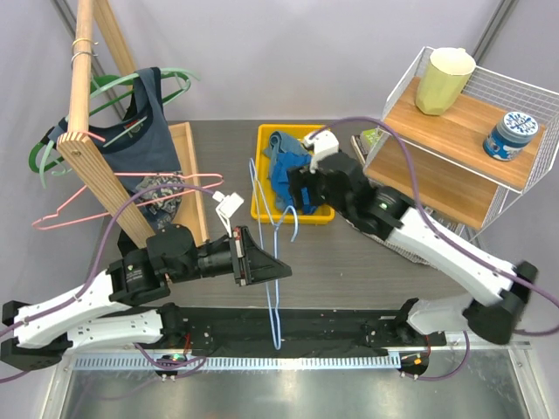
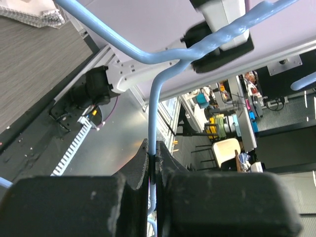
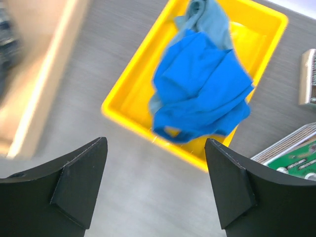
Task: Remove the tank top from the hanger
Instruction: Place the tank top in the bin, then place the hanger at the clothesline.
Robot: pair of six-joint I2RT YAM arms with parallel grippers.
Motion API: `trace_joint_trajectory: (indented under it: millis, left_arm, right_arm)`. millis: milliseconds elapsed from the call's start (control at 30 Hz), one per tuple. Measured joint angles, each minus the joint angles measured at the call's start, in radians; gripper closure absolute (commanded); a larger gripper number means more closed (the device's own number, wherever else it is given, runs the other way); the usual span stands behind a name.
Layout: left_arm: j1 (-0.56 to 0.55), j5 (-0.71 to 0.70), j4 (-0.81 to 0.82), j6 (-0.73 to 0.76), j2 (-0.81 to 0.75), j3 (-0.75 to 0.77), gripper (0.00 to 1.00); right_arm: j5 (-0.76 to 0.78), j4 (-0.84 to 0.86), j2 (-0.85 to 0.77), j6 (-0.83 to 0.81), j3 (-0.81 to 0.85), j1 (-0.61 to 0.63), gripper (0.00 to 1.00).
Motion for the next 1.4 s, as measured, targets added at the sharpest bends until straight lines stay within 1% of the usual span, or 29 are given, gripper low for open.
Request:
trace_joint_trajectory:
  millis: [200,400,500,667,800,900,933,1000,1100,1133,1200,1400]
  left_arm:
    - [0.000,-0.072,0.072,-0.008,0.048,0.012,0.99]
    - [0.000,-0.203,0.193,-0.035,0.156,0.054,1.00]
    - [0.000,-0.291,0.260,-0.052,0.214,0.064,1.00]
    - [0.000,-0.442,0.341,-0.059,0.298,0.073,1.00]
    - [0.000,-0.531,0.410,-0.077,0.335,0.073,1.00]
    - [0.000,-0.582,0.470,-0.093,0.359,0.074,1.00]
    - [0.000,-0.592,0.483,-0.103,0.366,0.075,1.00]
    - [0.000,-0.605,0.499,-0.112,0.377,0.077,1.00]
    - [0.000,-0.620,0.513,-0.140,0.386,0.077,1.00]
    - [0.000,-0.625,0.515,-0.149,0.387,0.077,1.00]
    - [0.000,-0.635,0.523,-0.163,0.387,0.077,1.00]
    - [-0.001,-0.647,0.538,-0.192,0.391,0.077,1.00]
  right_arm:
    - [-0.157,-0.053,-0.321,0.046,-0.209,0.023,0.15]
    - [-0.389,-0.150,-0.595,0.085,-0.380,0.023,0.14]
    - [-0.483,-0.200,-0.744,0.086,-0.410,0.023,0.13]
    - [-0.579,-0.263,-0.920,0.086,-0.391,0.023,0.13]
    - [-0.659,-0.280,-0.961,0.089,-0.385,0.023,0.16]
    - [-0.700,-0.280,-0.976,0.093,-0.388,0.023,0.22]
    - [-0.706,-0.280,-0.980,0.094,-0.389,0.023,0.26]
    - [-0.709,-0.278,-0.982,0.095,-0.389,0.023,0.31]
    - [-0.687,-0.257,-0.982,0.101,-0.394,0.023,0.46]
    - [-0.681,-0.245,-0.982,0.104,-0.399,0.023,0.48]
    - [-0.666,-0.214,-0.982,0.109,-0.414,0.023,0.49]
    - [-0.593,-0.122,-0.975,0.117,-0.478,0.023,0.49]
